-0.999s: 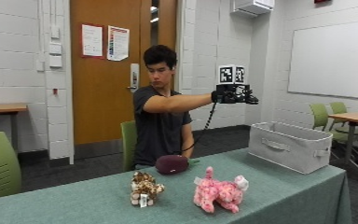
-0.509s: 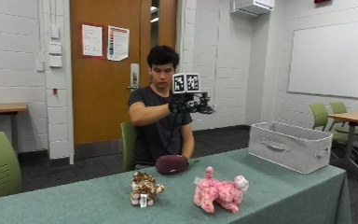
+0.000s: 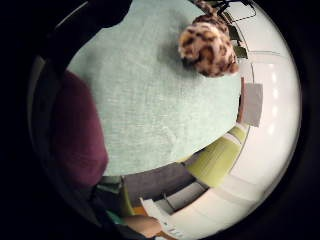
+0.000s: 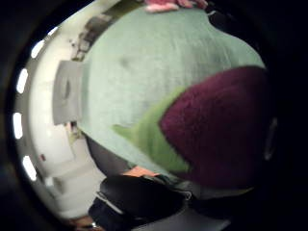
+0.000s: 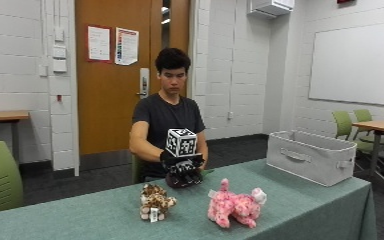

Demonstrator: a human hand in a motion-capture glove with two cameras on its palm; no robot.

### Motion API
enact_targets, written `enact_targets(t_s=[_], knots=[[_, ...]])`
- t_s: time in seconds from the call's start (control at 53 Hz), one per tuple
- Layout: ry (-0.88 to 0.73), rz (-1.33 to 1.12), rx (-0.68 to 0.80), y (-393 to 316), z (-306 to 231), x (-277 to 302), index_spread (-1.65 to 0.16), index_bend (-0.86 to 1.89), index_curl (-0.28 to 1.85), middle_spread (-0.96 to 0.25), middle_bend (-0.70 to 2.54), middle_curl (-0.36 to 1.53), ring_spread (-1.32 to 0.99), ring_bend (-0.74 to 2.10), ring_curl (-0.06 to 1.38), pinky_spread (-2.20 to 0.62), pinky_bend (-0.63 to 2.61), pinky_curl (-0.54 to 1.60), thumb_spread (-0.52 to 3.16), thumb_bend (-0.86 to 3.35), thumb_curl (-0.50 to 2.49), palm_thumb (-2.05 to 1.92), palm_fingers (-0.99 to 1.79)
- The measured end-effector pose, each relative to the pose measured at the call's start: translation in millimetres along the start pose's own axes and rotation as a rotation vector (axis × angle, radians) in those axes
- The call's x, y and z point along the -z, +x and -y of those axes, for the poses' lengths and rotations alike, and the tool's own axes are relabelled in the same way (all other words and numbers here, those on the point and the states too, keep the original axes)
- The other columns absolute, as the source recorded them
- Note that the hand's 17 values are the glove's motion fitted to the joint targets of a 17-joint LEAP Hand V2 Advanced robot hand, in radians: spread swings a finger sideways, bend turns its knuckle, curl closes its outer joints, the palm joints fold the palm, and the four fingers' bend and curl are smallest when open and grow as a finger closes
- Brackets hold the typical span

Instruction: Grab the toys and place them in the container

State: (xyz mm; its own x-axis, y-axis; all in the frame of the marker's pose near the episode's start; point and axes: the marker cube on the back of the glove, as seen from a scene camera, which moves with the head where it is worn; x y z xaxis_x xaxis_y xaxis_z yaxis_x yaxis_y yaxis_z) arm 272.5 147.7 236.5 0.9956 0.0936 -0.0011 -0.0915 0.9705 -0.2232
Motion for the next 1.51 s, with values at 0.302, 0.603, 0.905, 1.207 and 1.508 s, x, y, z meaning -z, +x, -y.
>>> enact_targets(t_s=[0.302,0.603,0.905,1.207,1.508], knots=[[-0.048,-0.073,0.042,6.0,-0.4,-15.8,-0.28,0.13,0.38,-0.06,0.16,0.31,-0.18,0.24,0.2,-0.03,0.9,0.43,0.7,-0.07,0.17,-0.07,0.04],[0.125,-0.009,0.03,1.5,-2.6,-3.2,-0.34,0.35,0.44,-0.2,0.28,0.34,-0.4,0.54,0.26,-0.22,0.69,0.34,1.12,0.19,0.3,0.36,0.63],[0.202,0.017,0.002,-20.6,30.2,66.8,-0.38,0.29,0.52,-0.38,0.63,0.5,-0.46,0.94,0.44,-0.44,0.69,0.35,0.83,0.22,0.51,0.6,1.25],[0.489,0.08,0.165,-165.2,50.6,265.5,-0.39,0.44,0.68,-0.42,0.78,0.6,-0.45,1.05,0.5,-0.47,0.76,0.38,0.64,0.17,0.66,0.61,1.19],[0.526,0.041,0.481,-440.7,59.5,341.4,-0.39,0.42,0.77,-0.42,0.8,0.65,-0.44,1.07,0.51,-0.47,0.79,0.39,0.59,0.13,0.78,0.61,1.12]])
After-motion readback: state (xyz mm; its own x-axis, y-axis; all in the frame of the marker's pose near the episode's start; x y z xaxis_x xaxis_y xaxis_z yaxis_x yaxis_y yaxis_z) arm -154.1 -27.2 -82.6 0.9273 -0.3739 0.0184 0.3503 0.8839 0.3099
